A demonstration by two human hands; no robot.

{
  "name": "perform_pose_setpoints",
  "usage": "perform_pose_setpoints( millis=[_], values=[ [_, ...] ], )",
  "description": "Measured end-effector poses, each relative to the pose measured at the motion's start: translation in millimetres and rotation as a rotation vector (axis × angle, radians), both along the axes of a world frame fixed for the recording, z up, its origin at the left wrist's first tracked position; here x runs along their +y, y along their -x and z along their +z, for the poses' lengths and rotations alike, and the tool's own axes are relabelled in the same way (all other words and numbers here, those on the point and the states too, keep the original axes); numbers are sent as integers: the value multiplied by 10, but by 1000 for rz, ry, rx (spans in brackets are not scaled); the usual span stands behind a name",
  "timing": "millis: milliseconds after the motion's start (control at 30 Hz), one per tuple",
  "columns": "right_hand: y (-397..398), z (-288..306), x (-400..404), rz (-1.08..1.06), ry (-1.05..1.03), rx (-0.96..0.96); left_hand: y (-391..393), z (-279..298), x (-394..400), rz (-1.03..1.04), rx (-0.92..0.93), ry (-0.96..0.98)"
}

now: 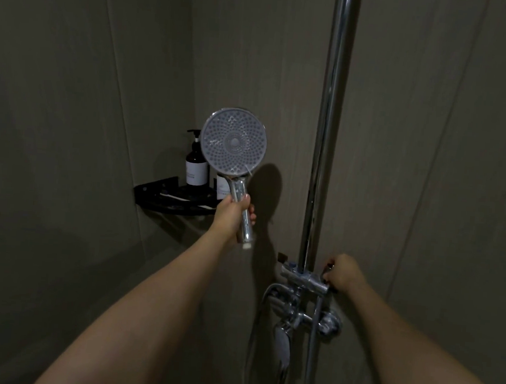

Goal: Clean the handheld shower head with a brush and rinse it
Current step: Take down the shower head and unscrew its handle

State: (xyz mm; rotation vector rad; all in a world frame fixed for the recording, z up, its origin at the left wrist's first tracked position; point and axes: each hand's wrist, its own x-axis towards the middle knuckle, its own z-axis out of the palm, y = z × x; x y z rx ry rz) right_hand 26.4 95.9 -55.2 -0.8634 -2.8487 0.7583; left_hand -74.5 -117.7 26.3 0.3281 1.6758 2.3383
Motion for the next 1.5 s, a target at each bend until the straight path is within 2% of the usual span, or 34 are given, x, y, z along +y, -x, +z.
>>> perform_pose_setpoints(
  millis=[433, 667, 867, 1167, 1300, 1400, 1500],
  values=[
    [126, 219, -208, 16, -247, -166, -104, 29, -75, 22, 24, 22],
    [49, 138, -224, 42, -216, -249, -115, 60, -233, 20, 29, 46],
    [-22, -55, -285, 10, -166, -231, -125, -29, -303, 42, 7, 31],
    [-25, 45, -560, -3, -273, -339, -117, 39, -545, 93, -9, -73],
    [244, 334, -993, -52, -393, -219, 34, 136, -796, 110, 19, -98],
    [629, 607, -1435, 50, -275, -137, 164, 187, -1044, 119, 33, -106],
    [1037, 928, -1862, 174, -213, 34, 345, 209, -1331, 157, 58, -94]
  ],
)
